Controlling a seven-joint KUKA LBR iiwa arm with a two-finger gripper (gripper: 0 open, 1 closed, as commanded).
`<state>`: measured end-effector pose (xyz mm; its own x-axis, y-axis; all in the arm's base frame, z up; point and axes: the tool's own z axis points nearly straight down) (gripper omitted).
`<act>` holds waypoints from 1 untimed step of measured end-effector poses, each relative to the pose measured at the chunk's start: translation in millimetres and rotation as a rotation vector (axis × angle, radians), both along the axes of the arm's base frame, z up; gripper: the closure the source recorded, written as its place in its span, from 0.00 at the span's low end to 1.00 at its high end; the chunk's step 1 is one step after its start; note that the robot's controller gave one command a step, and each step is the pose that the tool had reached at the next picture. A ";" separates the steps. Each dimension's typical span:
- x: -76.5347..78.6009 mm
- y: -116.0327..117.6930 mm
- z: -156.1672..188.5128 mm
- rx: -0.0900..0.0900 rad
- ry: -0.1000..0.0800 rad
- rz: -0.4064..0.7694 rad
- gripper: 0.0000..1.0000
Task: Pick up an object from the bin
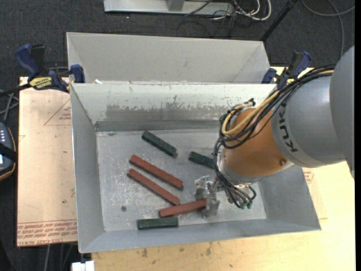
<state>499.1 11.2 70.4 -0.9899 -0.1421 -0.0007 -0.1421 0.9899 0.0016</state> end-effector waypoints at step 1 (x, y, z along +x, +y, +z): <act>0.0 0.0 0.0 0.000 0.000 0.001 1.00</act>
Offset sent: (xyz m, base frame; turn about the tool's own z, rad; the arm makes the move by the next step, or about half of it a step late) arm 0.0361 0.0021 0.1387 -0.0552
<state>499.1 11.2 70.4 -0.9898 -0.1427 -0.0008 -0.1427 0.9898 0.0015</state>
